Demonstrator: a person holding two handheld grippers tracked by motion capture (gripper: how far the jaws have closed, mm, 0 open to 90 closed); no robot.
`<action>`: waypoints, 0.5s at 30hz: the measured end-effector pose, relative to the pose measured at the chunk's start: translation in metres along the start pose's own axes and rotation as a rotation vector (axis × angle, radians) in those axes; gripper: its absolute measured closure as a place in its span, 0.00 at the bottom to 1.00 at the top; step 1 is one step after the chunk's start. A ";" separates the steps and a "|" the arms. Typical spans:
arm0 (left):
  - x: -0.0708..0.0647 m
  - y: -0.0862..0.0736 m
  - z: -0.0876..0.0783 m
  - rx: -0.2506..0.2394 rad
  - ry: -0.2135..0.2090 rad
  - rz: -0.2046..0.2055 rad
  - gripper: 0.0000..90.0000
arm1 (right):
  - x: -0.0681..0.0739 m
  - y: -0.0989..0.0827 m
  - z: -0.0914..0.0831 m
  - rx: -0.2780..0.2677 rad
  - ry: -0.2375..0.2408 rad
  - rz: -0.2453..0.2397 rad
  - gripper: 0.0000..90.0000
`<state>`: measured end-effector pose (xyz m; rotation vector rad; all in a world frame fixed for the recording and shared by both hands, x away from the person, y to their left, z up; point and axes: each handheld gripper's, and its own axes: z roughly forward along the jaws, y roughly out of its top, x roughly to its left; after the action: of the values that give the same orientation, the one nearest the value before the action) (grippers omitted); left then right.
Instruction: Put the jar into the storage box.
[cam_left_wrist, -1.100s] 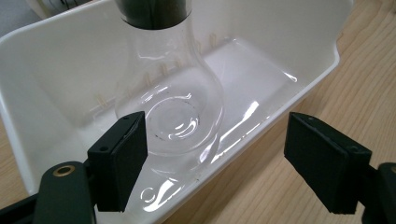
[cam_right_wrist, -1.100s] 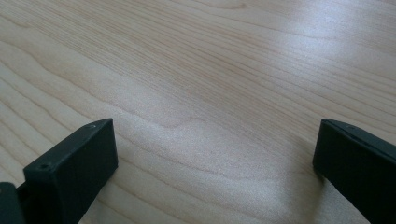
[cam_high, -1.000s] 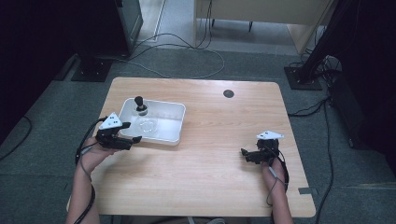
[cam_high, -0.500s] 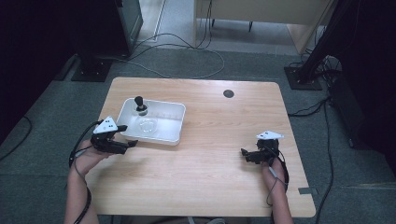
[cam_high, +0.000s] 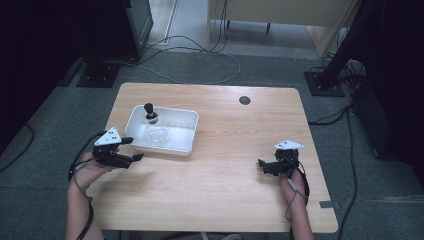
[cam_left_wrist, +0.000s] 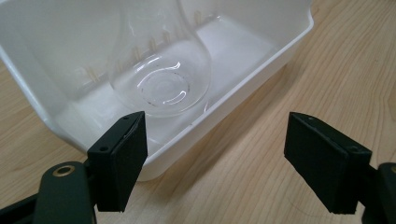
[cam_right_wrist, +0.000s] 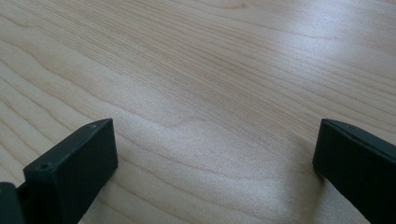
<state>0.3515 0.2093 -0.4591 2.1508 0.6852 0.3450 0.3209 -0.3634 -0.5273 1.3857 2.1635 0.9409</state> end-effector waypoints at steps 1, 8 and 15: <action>0.001 -0.001 -0.001 0.004 0.004 -0.004 0.24 | 0.000 0.000 0.000 0.000 0.000 0.000 0.00; 0.003 -0.005 -0.002 0.011 0.007 -0.006 0.24 | 0.000 0.000 0.000 0.000 0.000 0.001 0.00; 0.004 -0.011 -0.002 0.037 0.027 0.011 0.24 | 0.000 0.000 0.000 0.000 0.000 0.000 0.00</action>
<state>0.3500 0.2189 -0.4665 2.1896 0.7007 0.3703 0.3208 -0.3634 -0.5273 1.3859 2.1634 0.9409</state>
